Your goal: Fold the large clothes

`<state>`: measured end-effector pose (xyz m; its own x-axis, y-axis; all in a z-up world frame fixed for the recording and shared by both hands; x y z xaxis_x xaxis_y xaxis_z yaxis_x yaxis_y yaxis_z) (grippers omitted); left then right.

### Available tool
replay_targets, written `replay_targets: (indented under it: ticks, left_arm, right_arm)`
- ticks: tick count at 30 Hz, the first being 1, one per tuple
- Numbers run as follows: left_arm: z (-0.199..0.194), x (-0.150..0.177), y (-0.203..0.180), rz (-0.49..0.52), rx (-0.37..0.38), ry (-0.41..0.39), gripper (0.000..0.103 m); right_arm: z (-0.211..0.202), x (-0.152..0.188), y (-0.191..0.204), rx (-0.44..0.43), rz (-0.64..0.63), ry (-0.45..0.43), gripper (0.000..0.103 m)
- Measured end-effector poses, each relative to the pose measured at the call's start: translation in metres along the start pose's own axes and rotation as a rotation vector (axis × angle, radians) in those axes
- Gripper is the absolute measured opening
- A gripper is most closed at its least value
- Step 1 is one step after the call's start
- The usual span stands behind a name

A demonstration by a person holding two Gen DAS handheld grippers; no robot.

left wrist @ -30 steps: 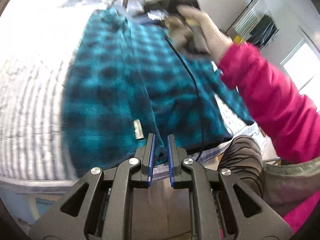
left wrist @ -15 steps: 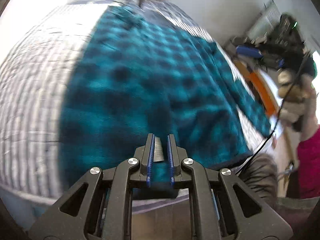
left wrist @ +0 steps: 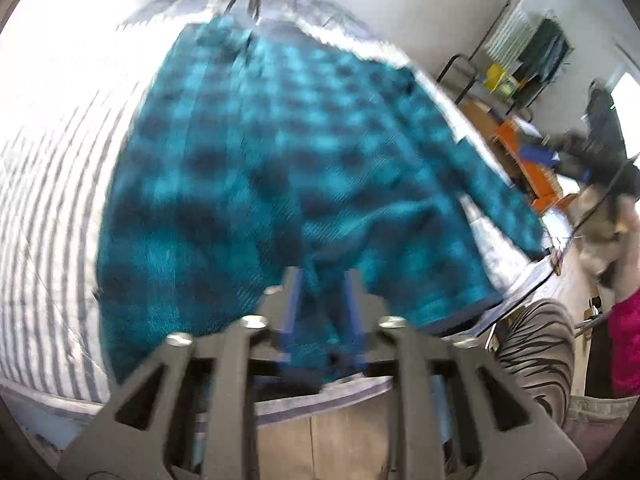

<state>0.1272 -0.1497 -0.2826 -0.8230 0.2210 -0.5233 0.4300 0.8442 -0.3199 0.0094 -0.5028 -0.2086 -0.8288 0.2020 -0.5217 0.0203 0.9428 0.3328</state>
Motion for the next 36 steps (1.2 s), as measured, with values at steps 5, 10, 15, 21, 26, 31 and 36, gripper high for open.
replay_targets:
  ticks: [5, 10, 15, 21, 26, 31, 36]
  left_arm:
    - [-0.023, -0.020, -0.027, 0.037, 0.055, -0.060, 0.046]
    - [-0.028, -0.030, -0.044, 0.038, 0.107, -0.069, 0.046]
    - [-0.020, -0.027, -0.056, 0.045, 0.114, -0.049, 0.046]
    - [-0.010, -0.019, -0.074, 0.061, 0.134, -0.022, 0.046]
    - [-0.004, -0.014, -0.088, 0.097, 0.139, -0.001, 0.046]
    - [-0.001, -0.010, -0.095, 0.111, 0.149, 0.011, 0.046]
    - [0.001, -0.011, -0.092, 0.096, 0.150, 0.012, 0.046]
  right_arm:
    - [-0.026, 0.013, -0.053, 0.062, 0.057, -0.029, 0.057]
    - [-0.047, 0.027, -0.105, 0.129, 0.103, -0.043, 0.058]
    - [-0.055, 0.042, -0.164, 0.202, 0.176, -0.034, 0.058]
    - [-0.048, 0.061, -0.221, 0.229, 0.292, -0.004, 0.057]
    - [-0.045, 0.070, -0.251, 0.282, 0.311, 0.022, 0.057]
    - [-0.041, 0.076, -0.259, 0.282, 0.316, 0.051, 0.054]
    - [-0.035, 0.082, -0.248, 0.297, 0.258, 0.101, 0.020]
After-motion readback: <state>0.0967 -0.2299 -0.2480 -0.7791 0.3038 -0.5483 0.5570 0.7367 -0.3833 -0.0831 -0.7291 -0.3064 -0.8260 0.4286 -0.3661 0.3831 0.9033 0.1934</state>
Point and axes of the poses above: each gripper's, at about its wrist camera, not at the fingertips, and z roughly the way its jaws point, y to its left, x to its underside, the point moved 10 cm from there along z, roughly the way its jaws point, and after that the axes turned 2 degrees about y, right-handed, at the moved point
